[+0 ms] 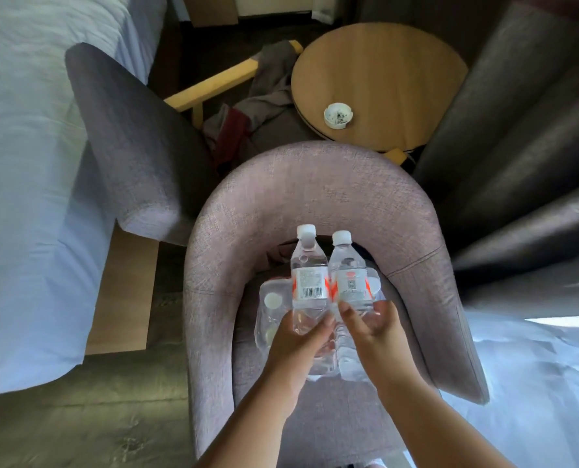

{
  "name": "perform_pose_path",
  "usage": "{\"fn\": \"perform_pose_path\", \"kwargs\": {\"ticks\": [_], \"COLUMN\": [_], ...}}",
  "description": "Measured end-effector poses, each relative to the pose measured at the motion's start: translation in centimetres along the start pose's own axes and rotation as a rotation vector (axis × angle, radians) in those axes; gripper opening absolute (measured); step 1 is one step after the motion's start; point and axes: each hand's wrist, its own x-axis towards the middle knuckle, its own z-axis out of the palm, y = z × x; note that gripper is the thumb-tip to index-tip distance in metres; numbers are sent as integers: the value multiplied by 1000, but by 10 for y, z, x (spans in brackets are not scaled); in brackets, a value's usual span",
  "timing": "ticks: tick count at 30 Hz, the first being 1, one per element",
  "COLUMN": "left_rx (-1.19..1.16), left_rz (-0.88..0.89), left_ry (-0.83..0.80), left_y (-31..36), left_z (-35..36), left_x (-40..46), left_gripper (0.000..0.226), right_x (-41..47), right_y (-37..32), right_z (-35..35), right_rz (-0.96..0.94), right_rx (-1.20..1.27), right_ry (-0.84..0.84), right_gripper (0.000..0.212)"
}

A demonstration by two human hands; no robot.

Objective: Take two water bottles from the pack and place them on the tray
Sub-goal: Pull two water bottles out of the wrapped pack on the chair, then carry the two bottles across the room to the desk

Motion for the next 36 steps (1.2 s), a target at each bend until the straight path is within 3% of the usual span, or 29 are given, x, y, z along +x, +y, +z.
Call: {"fn": "perform_pose_path", "kwargs": {"ticks": [7,12,15,18,22,25,29,36], "left_rx": [-2,74,81,88,64,-23,-51,-42], "left_rz": [198,346,466,593,756,856,956,1041], "left_ry": [57,82,77,90,94,12,-63,-29], "left_y": [77,179,247,298,348,381,406,424], "left_z": [-10,-11,-10,-11,-11,-11,-9,3], "left_x": [-37,-101,-153,-206,-262,-297,-332,-368], "left_gripper": [58,97,85,53,71,66,55,57], "right_x": [-36,-88,-125,-175,-237,-274,-312,-337], "right_y": [-72,-172,-233,-290,-345,-378,-408,-428], "right_z": [-6,-28,-44,-61,-80,-94,-112,-134], "right_rz": [-45,-189,-331,-413,-576,-689,-833,-938], "right_rx": [180,230,297,334,421,483,483,536], "right_ry": [52,138,168,216,251,282,275,188], "right_gripper": [62,63,55,71,78,71,45,24]}}
